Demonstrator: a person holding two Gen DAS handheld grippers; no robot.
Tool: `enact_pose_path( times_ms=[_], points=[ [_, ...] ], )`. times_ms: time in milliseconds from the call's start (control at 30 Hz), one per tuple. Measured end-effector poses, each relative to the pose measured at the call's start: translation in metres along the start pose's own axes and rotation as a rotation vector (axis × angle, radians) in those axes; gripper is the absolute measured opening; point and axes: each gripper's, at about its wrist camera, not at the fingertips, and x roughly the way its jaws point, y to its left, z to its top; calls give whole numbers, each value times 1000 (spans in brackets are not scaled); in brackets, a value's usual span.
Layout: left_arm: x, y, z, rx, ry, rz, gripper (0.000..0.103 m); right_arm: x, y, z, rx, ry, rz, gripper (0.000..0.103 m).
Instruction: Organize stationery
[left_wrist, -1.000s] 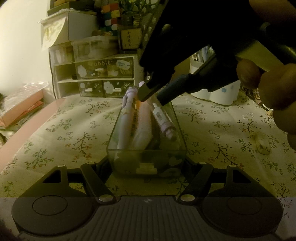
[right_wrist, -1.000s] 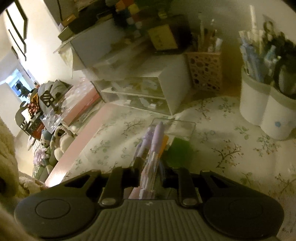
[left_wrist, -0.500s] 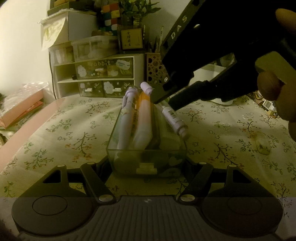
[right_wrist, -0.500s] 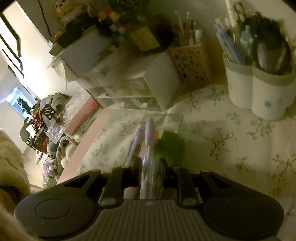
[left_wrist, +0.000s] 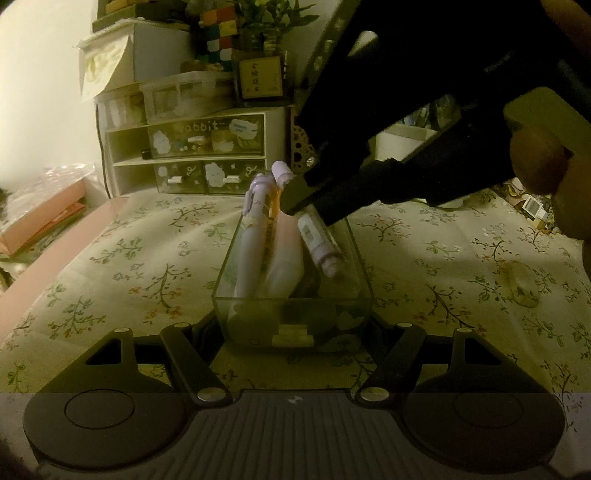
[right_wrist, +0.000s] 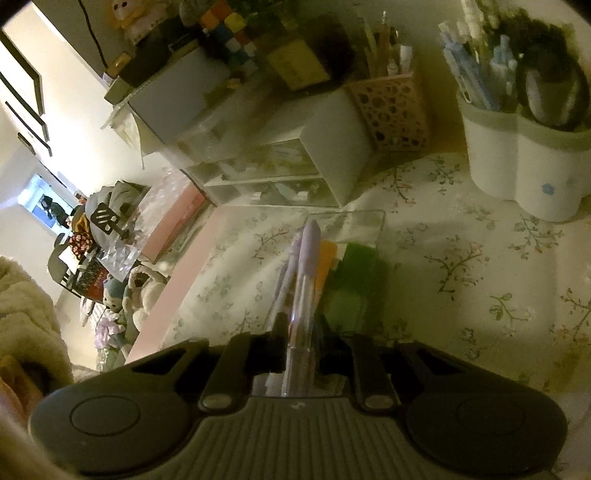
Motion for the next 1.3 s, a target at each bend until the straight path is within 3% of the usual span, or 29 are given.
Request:
enact_pose_path(
  times_ms=[167, 300, 600, 700, 1300],
  points=[
    [0, 0, 0, 0, 0, 0, 73, 2, 0, 4, 42, 14, -25, 14],
    [0, 0, 0, 0, 0, 0, 73, 3, -6, 7, 131, 17, 7, 14],
    [0, 0, 0, -1, 0, -1, 73, -2, -12, 4, 236, -37, -12, 14],
    [1, -1, 0, 2, -1, -1, 73, -2, -10, 5, 234, -40, -40, 14],
    [2, -1, 0, 2, -1, -3, 73, -9, -4, 2, 153, -22, -12, 15]
  ],
)
